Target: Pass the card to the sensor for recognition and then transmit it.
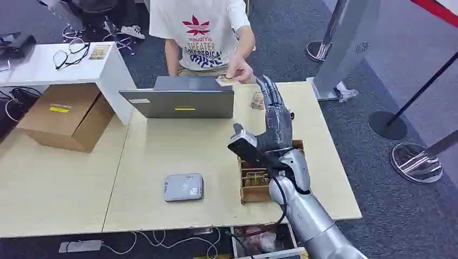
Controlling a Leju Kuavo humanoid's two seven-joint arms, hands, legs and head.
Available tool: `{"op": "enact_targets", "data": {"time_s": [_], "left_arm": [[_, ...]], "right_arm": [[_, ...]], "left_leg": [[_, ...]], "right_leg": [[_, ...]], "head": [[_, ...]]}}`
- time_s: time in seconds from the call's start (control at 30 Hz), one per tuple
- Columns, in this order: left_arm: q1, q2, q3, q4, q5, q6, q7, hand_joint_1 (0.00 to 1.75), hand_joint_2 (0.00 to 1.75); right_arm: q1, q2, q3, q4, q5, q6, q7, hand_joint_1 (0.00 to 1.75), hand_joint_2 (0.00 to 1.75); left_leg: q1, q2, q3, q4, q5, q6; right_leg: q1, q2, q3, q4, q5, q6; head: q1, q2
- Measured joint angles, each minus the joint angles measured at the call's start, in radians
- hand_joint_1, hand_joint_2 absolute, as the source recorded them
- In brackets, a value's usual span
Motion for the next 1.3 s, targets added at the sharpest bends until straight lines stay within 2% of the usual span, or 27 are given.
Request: {"op": "enact_targets", "data": {"time_s": [0.23,0.73,0.77,0.8,0.83,0.87,0.9,0.93,1.0,1.03,1.07,1.13,1.3], "left_arm": [[0.001,0.000,0.000,0.000,0.000,0.006,0.000,0.00,0.00],[0.004,0.000,0.000,0.000,-0.001,0.014,-0.003,0.00,0.00],[0.004,0.000,0.000,0.000,-0.001,0.014,-0.003,0.00,0.00],[0.004,0.000,0.000,0.000,-0.001,0.014,-0.003,0.00,0.00],[0.004,0.000,0.000,0.000,-0.001,0.014,-0.003,0.00,0.00],[0.004,0.000,0.000,0.000,-0.001,0.014,-0.003,0.00,0.00],[0.004,0.000,0.000,0.000,-0.001,0.014,-0.004,0.00,0.00],[0.004,0.000,0.000,0.000,-0.001,0.015,-0.005,0.00,0.00],[0.004,0.000,0.000,0.000,-0.001,0.015,-0.006,0.00,0.00],[0.005,0.001,0.000,0.000,-0.001,0.015,-0.008,0.00,0.00],[0.005,0.001,0.000,0.000,-0.001,0.016,-0.009,0.00,0.00],[0.006,0.001,0.000,0.000,-0.001,0.015,-0.010,0.00,0.00],[0.007,0.002,0.000,0.000,-0.001,0.016,-0.012,0.00,0.00]], "right_arm": [[-0.080,0.002,0.051,0.099,0.092,-0.077,0.042,0.00,1.75],[-0.192,0.024,0.092,0.254,0.130,-0.112,0.078,0.00,1.75],[-0.198,0.025,0.092,0.262,0.133,-0.113,0.078,0.17,1.75],[-0.204,0.027,0.093,0.268,0.138,-0.113,0.077,0.23,1.75],[-0.209,0.028,0.093,0.273,0.141,-0.113,0.077,0.49,1.75],[-0.212,0.029,0.093,0.277,0.143,-0.113,0.076,0.56,1.75],[-0.215,0.031,0.093,0.280,0.146,-0.114,0.074,0.98,1.75],[-0.217,0.032,0.093,0.283,0.149,-0.114,0.071,1.50,1.75],[-0.221,0.034,0.092,0.289,0.151,-0.114,0.071,1.55,1.75],[-0.223,0.035,0.092,0.292,0.153,-0.114,0.070,1.64,1.75],[-0.224,0.036,0.092,0.294,0.153,-0.114,0.070,1.59,1.75],[-0.225,0.039,0.092,0.297,0.152,-0.114,0.069,1.75,1.75],[-0.226,0.042,0.090,0.304,0.151,-0.114,0.062,1.75,1.75]], "left_leg": [[0.000,0.000,0.000,0.000,0.000,0.000],[0.000,-0.001,0.000,0.000,0.000,0.000],[0.000,-0.001,0.000,0.000,0.000,0.000],[0.000,-0.001,0.000,0.000,0.000,0.000],[0.000,-0.001,0.000,0.000,0.000,0.000],[0.000,-0.001,0.000,0.000,0.000,0.000],[0.000,-0.001,0.000,0.000,0.000,0.000],[0.000,-0.001,0.000,0.000,0.000,0.000],[0.000,-0.001,0.000,0.000,0.000,0.000],[0.000,-0.001,0.000,0.000,0.000,0.000],[0.000,-0.001,0.000,0.000,0.000,0.000],[0.000,-0.001,0.000,0.000,0.000,0.000],[0.000,-0.001,0.000,0.000,0.000,0.000]], "right_leg": [[0.000,0.000,0.000,0.000,0.000,0.000],[0.000,-0.001,0.000,0.000,0.000,0.000],[0.000,-0.001,0.000,0.000,0.000,0.000],[0.000,-0.001,0.000,0.000,0.000,0.000],[0.000,-0.001,0.000,0.000,0.000,0.000],[0.000,-0.001,0.000,0.000,0.000,0.000],[0.000,-0.001,0.000,0.000,0.000,0.000],[0.000,-0.001,0.000,0.000,0.000,0.000],[0.000,-0.001,0.000,0.000,0.000,0.000],[0.000,-0.001,0.000,0.000,0.000,0.000],[0.000,-0.001,0.000,0.000,0.000,0.000],[0.000,-0.001,0.000,0.000,0.000,0.000],[0.000,-0.001,0.000,0.000,0.000,0.000]], "head": [[0.000,0.000],[0.000,0.000],[0.000,0.000],[0.000,0.000],[0.000,0.000],[0.000,0.000],[0.000,0.000],[0.000,0.000],[0.000,0.000],[0.000,0.000],[0.000,0.000],[0.000,0.000],[0.000,0.000]]}}
